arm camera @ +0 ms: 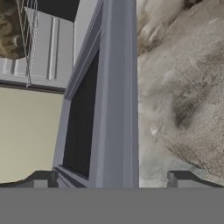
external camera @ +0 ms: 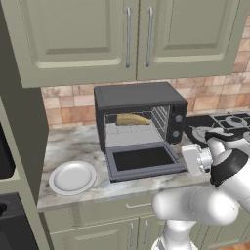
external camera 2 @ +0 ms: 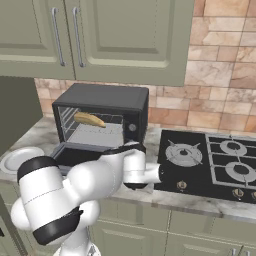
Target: Pull the toaster oven rack outwards. Pick up the baguette from the plate and place it on the toaster oven rack. Close the toaster oven door fully and set the temperature to the lowest setting.
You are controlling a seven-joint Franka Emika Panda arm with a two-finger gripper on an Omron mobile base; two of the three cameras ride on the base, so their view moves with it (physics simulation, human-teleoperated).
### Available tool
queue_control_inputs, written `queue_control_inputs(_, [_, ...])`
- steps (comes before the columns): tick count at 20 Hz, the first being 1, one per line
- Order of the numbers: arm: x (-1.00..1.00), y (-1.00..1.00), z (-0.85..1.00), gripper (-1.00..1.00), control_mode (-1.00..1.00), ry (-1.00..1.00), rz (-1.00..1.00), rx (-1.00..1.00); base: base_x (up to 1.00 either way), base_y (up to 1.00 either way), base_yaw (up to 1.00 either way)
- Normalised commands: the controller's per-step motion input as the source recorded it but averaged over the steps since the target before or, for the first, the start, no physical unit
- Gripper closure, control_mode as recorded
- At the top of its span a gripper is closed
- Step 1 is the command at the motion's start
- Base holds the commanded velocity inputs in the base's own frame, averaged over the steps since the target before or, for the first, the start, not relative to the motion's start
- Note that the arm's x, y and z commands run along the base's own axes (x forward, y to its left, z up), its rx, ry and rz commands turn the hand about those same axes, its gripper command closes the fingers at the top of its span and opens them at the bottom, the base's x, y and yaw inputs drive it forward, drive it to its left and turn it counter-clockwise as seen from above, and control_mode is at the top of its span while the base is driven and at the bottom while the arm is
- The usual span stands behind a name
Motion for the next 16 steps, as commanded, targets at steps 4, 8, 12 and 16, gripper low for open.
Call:
queue_control_inputs(4, [-0.26, 0.21, 0.0, -1.0, -1.0, 0.0, 0.02, 0.0, 0.0, 0.0, 0.0])
queue_control_inputs(8, [-0.29, 0.2, 0.0, -1.0, -1.0, -0.03, 0.05, 0.0, 0.0, 0.0, 0.0])
queue_control_inputs(12, [0.0, 0.19, 0.0, -1.0, -1.0, 0.0, 0.02, 0.0, 0.0, 0.0, 0.0])
queue_control_inputs(16, [0.0, 0.19, 0.03, -1.0, -1.0, -0.01, 0.0, 0.0, 0.0, 0.0, 0.0])
